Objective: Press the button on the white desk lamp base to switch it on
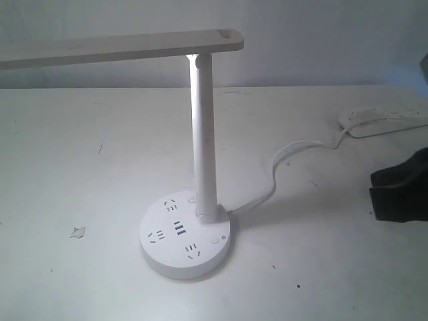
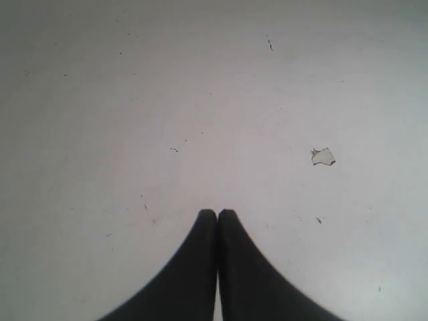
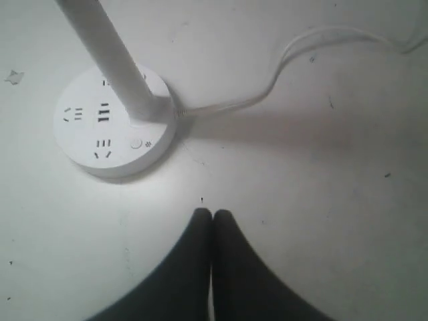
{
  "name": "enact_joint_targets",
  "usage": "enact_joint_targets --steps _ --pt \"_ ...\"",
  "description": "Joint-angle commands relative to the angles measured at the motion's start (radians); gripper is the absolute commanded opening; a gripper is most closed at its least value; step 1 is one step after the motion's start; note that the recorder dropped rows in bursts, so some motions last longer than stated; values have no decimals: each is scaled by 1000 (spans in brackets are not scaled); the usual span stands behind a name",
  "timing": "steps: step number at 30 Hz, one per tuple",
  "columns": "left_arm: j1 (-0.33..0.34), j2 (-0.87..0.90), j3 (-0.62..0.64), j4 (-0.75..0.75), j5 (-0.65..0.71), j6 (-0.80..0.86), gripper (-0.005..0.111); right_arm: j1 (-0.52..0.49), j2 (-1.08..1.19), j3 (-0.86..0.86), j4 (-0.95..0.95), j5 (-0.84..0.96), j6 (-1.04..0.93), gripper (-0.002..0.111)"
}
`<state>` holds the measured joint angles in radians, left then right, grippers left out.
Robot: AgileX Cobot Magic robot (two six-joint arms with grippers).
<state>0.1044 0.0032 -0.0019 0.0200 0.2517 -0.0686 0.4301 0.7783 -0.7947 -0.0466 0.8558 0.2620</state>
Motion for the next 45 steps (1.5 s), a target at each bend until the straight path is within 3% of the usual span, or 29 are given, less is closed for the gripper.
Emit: enact_joint_targets --steps 1,10,12,16,20,22,29,32,36,41,45 --pt "-8 -3 2 0 2 -1 0 -3 -62 7 -9 2 5 0" --pt "-8 -3 2 0 2 -1 0 -3 -182 50 -90 -40 -87 0" --pt "-8 -3 2 0 2 -1 0 -3 -229 119 -162 -155 -87 0" --pt "-8 -3 2 0 2 -1 0 -8 -305 415 -225 -534 -85 0" --pt "-8 -3 2 0 2 -1 0 -105 -369 699 -216 -998 -76 0" --pt "-8 -3 2 0 2 -1 0 -157 -435 795 -216 -1143 -75 0" --pt "-8 -3 2 0 2 1 0 -410 -778 795 -214 -842 167 0" --pt "-8 -3 2 0 2 2 0 -430 -778 795 -216 -639 189 0" --pt "-8 -3 2 0 2 2 0 -430 -778 795 -216 -507 185 0" --pt "-8 -3 2 0 2 2 0 -430 -778 795 25 -507 -220 0" --pt "-8 -3 2 0 2 2 0 -430 -778 795 25 -507 -206 0"
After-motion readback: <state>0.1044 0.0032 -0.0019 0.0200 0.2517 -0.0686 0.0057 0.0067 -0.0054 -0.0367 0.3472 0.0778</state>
